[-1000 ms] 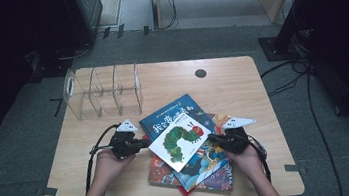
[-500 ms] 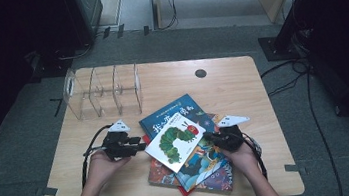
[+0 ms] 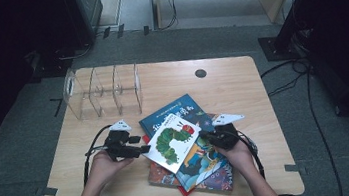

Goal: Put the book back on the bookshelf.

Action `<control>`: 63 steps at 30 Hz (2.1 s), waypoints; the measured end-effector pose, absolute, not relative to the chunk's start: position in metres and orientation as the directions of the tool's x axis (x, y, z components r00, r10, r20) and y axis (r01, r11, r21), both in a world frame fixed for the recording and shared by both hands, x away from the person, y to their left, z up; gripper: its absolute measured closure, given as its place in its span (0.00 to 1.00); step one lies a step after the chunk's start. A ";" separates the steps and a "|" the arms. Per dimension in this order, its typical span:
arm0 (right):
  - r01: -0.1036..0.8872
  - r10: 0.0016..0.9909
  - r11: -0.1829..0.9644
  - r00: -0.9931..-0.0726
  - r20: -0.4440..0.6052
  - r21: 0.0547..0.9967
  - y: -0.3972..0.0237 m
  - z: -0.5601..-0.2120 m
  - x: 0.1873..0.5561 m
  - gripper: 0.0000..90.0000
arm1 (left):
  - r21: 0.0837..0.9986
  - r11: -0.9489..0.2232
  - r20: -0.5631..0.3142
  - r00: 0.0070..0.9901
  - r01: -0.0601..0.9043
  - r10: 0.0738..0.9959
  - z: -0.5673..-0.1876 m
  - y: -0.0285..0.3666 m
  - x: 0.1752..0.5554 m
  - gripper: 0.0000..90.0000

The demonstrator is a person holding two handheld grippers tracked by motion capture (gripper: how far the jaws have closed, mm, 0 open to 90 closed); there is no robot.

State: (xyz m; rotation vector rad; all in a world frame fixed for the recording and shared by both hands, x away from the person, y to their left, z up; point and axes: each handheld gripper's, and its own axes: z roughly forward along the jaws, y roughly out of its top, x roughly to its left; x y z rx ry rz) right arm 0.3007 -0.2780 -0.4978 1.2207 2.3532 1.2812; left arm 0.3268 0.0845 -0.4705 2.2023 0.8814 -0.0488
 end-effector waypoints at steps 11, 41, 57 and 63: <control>0.545 0.722 0.325 -0.671 0.170 0.773 -0.262 -0.497 0.301 1.00 | 0.592 -0.504 -0.320 0.757 0.629 0.569 -0.476 0.080 0.330 0.40; 0.543 0.660 0.376 -0.725 0.194 0.751 -0.233 -0.494 0.290 1.00 | 0.521 -0.519 -0.391 0.730 0.678 0.561 -0.480 0.068 0.336 0.31; 0.542 0.670 0.370 -0.718 0.188 0.754 -0.226 -0.494 0.288 1.00 | 0.422 -0.512 -0.448 0.663 0.748 0.599 -0.482 0.056 0.341 0.22; 0.541 0.671 0.369 -0.718 0.187 0.755 -0.223 -0.495 0.288 1.00 | 0.436 -0.505 -0.421 0.665 0.745 0.618 -0.472 0.058 0.338 0.26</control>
